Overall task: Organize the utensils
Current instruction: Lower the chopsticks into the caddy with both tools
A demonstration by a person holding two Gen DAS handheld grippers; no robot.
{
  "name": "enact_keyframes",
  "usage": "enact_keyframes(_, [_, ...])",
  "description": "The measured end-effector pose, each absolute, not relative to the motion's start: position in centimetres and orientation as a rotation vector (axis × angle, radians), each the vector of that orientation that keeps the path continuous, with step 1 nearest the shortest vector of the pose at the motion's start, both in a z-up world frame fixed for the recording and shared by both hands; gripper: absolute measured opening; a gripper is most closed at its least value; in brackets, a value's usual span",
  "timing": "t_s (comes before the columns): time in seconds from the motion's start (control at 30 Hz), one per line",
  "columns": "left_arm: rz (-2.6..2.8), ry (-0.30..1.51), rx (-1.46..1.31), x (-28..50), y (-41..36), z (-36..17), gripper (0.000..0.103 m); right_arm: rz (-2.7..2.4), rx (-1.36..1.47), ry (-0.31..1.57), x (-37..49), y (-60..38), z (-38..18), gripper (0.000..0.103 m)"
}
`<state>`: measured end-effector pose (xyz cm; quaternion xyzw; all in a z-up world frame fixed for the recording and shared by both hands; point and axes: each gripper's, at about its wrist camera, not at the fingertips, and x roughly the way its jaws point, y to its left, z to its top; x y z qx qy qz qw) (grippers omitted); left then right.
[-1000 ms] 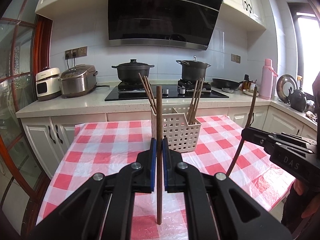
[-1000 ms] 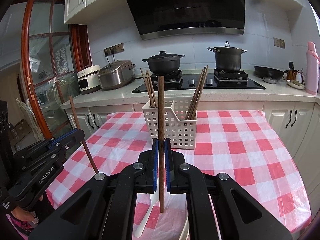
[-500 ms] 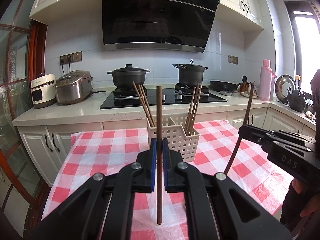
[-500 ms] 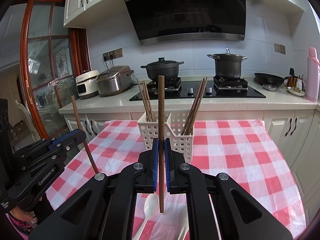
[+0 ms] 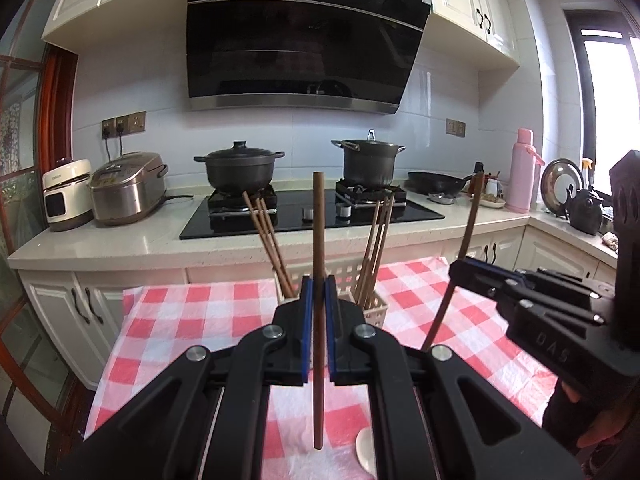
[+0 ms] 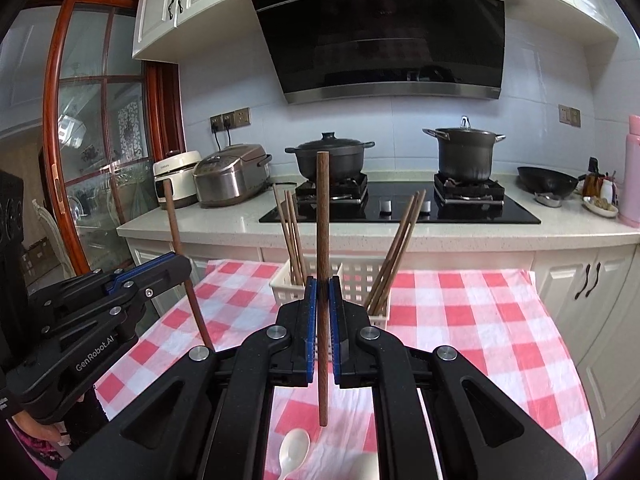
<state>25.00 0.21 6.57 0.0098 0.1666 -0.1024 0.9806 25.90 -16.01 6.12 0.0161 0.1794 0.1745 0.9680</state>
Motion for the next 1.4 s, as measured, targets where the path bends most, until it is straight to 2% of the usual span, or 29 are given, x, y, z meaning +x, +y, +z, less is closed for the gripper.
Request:
enact_keyframes(0.67, [-0.222,0.246,0.006,32.8,-0.2,16.1,0.006,0.343,0.054,0.312,34.0,-17.8,12.7,0.007])
enact_keyframes(0.87, [-0.194,0.227,-0.014,35.7,-0.5,17.4,0.006,0.334,0.043,0.302,36.2,-17.5,13.4,0.007])
enact_keyframes(1.13, [-0.172,0.271,-0.080,40.2,0.6,16.0,0.006,0.348,0.033,0.322,38.6,-16.7,11.8,0.007])
enact_keyframes(1.4, [-0.194,0.377,-0.111,43.4,0.9,11.6,0.006,0.364,0.031,0.419,41.5,-16.4,8.7,0.007])
